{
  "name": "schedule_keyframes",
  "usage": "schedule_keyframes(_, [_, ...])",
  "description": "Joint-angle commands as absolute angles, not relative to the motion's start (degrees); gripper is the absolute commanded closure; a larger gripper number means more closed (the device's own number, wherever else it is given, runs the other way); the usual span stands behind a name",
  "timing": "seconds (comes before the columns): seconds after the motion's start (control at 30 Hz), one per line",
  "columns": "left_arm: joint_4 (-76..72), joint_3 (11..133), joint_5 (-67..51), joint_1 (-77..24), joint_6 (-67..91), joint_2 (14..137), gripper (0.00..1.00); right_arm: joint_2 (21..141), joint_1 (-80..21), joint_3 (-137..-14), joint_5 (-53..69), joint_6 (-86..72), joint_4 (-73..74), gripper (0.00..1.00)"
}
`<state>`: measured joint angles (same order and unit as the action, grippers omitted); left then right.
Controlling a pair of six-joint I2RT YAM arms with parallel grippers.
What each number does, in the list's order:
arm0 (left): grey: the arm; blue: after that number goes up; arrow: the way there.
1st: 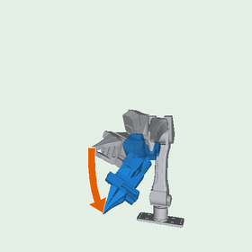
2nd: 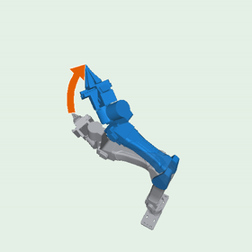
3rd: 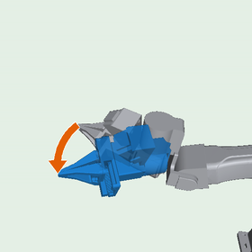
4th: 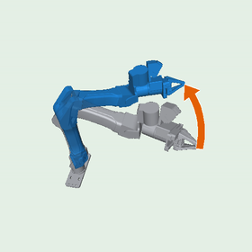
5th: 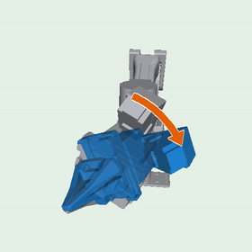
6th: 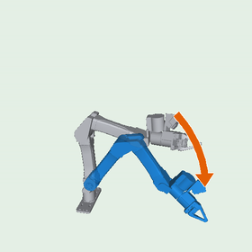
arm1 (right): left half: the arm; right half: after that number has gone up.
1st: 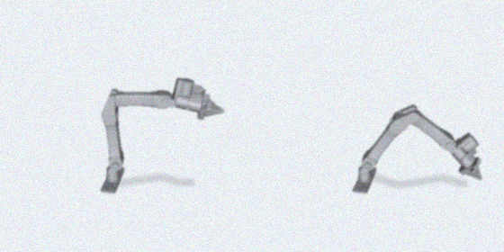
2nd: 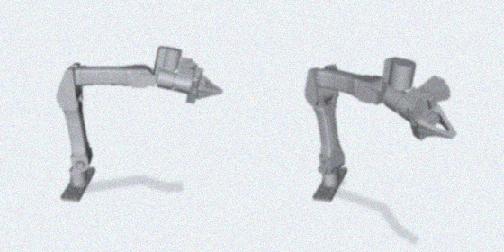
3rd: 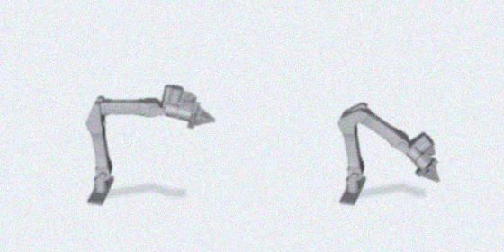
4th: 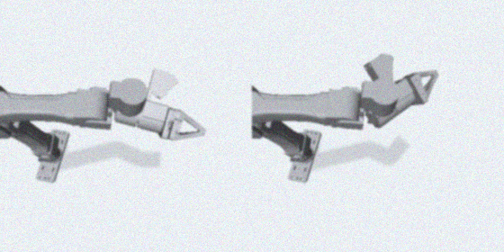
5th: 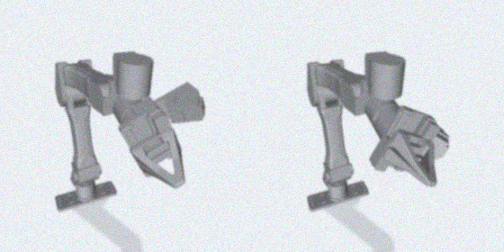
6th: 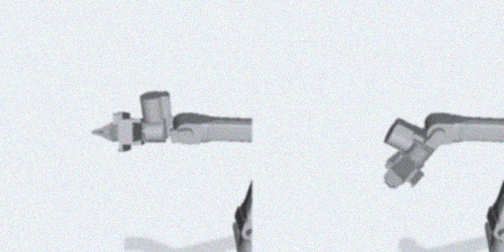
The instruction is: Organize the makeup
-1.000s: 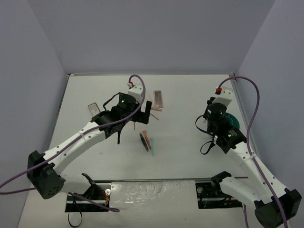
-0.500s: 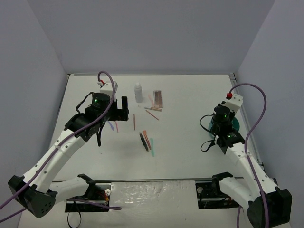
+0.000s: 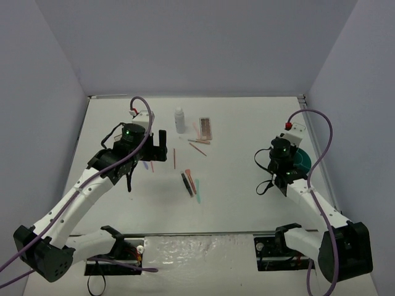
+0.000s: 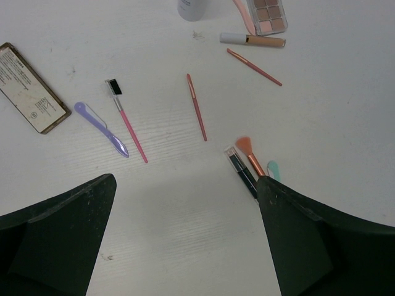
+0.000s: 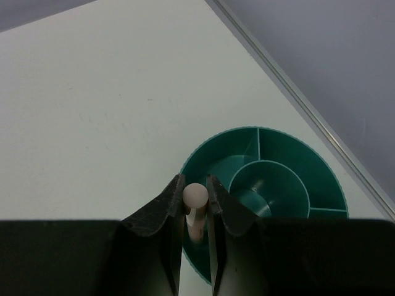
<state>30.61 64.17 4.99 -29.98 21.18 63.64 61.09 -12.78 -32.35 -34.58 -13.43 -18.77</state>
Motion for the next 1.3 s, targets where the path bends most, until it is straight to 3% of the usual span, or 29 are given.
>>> schedule_keyframes(0.0, [27.83,64.61,3.93,-29.71,22.19,63.07,0.03,61.99,-12.42,-31.74,-36.12,-13.7,-25.54,0.94])
schedule_keyframes(0.13, [27.91,64.26,3.15,-29.71,24.39,64.44,0.03,62.39,-12.39,-31.25,-35.91,-13.93,-25.61,0.84])
schedule_keyframes(0.47, [28.2,62.78,0.63,-29.69,27.13,66.01,0.03,65.65,-12.39,-31.51,-35.35,-14.14,-25.87,0.77])
schedule_keyframes(0.6, [28.72,62.07,0.0,-29.71,29.08,66.01,0.03,64.94,-12.39,-33.07,-34.41,-13.83,-23.52,0.69])
schedule_keyframes(0.8, [29.97,60.89,-1.72,-30.53,34.75,66.9,0.03,59.33,-12.57,-37.09,-29.99,-13.31,-17.94,0.35])
schedule_keyframes(0.97, [29.75,59.48,-0.97,-32.7,40.06,68.91,0.03,55.14,-12.67,-42.45,-25.68,-13.01,-10.68,0.17])
schedule_keyframes(1.27, [29.57,62.34,6.1,-43.39,51.47,81.71,0.05,44.7,-12.92,-47.14,-14.97,-13.82,-3.38,0.14])
